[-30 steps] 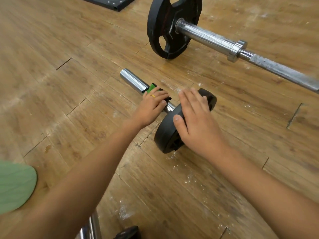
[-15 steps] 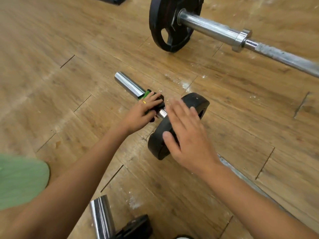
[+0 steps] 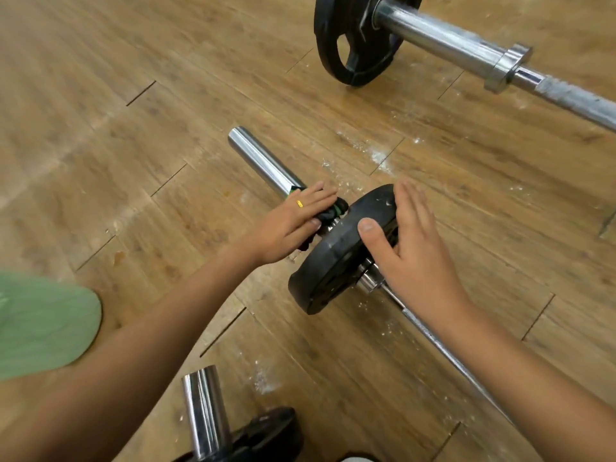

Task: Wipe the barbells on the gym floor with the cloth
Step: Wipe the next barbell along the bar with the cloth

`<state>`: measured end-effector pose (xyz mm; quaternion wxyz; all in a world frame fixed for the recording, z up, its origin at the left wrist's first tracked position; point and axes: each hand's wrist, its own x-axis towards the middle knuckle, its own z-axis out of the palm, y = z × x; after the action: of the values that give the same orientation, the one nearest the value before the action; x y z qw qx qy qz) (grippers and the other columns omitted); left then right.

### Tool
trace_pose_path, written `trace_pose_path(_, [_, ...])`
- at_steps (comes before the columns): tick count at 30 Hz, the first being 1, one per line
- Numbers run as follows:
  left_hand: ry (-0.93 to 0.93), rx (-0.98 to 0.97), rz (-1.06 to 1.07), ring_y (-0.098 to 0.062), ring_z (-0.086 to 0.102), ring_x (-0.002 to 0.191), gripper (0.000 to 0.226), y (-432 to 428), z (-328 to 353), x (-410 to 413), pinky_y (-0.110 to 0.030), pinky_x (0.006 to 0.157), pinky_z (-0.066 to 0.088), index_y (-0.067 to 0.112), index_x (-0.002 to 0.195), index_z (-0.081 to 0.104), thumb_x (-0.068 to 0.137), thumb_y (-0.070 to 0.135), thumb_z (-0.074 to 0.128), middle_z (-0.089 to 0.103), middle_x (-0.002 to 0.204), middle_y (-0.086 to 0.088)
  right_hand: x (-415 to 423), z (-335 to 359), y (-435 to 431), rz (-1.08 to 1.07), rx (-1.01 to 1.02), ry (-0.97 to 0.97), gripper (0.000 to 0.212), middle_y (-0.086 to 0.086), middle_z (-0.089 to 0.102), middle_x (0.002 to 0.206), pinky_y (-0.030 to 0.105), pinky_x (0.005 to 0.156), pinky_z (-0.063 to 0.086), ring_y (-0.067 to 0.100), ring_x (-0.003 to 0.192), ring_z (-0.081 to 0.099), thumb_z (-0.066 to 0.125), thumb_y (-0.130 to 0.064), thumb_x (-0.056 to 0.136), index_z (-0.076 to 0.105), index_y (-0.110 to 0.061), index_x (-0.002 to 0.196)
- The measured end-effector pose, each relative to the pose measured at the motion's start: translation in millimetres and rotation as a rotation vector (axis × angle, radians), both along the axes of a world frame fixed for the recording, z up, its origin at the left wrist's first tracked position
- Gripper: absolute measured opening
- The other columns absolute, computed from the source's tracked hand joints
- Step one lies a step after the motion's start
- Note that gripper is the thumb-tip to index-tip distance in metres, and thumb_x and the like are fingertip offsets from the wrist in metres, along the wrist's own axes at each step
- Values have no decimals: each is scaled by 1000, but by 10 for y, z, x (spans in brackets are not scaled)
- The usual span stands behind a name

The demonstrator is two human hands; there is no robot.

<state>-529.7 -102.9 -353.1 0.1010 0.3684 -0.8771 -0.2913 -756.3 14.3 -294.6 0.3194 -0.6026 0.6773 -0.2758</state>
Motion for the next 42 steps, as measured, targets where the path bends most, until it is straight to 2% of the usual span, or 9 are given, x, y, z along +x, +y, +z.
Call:
trace_pose_path(3, [17, -29, 126, -16, 13, 154, 49, 51, -8, -60, -41, 126, 4, 13, 153, 41, 106, 25, 37, 35, 161, 1, 49, -16, 31, -16, -20, 23, 81, -6, 3, 169, 36, 126, 4, 6, 153, -6, 31, -66, 99, 8, -19, 161])
trace_pose_path(9, [-7, -131, -62, -11, 16, 152, 49, 165, -31, -1, -28, 124, 2, 11, 153, 39, 107, 27, 31, 38, 159, -4, 147, -11, 94, -10, -23, 44, 82, -6, 3, 169, 35, 126, 5, 5, 153, -8, 32, -65, 98, 8, -19, 162])
trace_pose_path(13, [36, -153, 203, -22, 30, 148, 43, 147, -143, -138, -52, 123, 14, 10, 143, 54, 104, 22, 41, 51, 150, -3, 127, 14, 85, 11, -16, 42, 79, -5, 4, 169, 36, 126, 6, 6, 154, -5, 34, -61, 100, 9, -18, 161])
trace_pose_path(19, [-29, -238, -19, -20, 25, 151, 48, 62, -154, -145, -48, 124, 11, 13, 152, 42, 106, 28, 32, 42, 157, -4, -126, 38, -64, 36, 70, 4, 80, -7, -1, 169, 24, 120, 0, 4, 153, -7, 26, -62, 99, 4, -19, 162])
trace_pose_path(23, [30, -161, 322, -25, 29, 149, 46, -76, -138, -401, -57, 122, 13, 10, 142, 54, 102, 24, 38, 51, 149, -4, -186, 127, -68, 39, 86, 69, 73, -4, -13, 167, 31, 125, -4, 7, 152, -14, 24, -55, 104, -4, -18, 160])
trace_pose_path(29, [12, -224, 7, -13, 15, 153, 47, 11, -223, -351, -40, 123, 5, 17, 153, 39, 107, 24, 40, 36, 160, 2, -321, 66, -45, 147, 45, 177, 71, -8, -12, 167, 20, 120, -6, 2, 151, -16, 19, -54, 104, -6, -19, 160])
trace_pose_path(36, [81, -243, 171, -32, 27, 149, 50, -158, -373, -658, -69, 118, 13, 18, 150, 41, 101, 13, 48, 46, 153, -11, -636, 115, -255, 118, 154, 56, 78, -8, -6, 167, 17, 117, -3, 0, 151, -7, 14, -61, 96, -2, -20, 160])
trace_pose_path(40, [42, -202, -20, -10, 8, 153, 54, -198, -271, -616, -42, 124, -3, 21, 156, 34, 104, 13, 48, 32, 163, 3, -720, 157, -392, 48, 208, 12, 70, -7, 1, 168, 17, 115, 0, 4, 152, -1, 16, -56, 103, 5, -19, 162])
trace_pose_path(42, [67, -185, 21, -15, 14, 154, 48, -325, -222, -584, -45, 125, 0, 17, 154, 39, 106, 20, 37, 37, 160, 0, -748, 161, -444, 35, 206, 0, 72, -7, 5, 168, 15, 111, 2, 6, 153, 2, 17, -57, 103, 8, -18, 162])
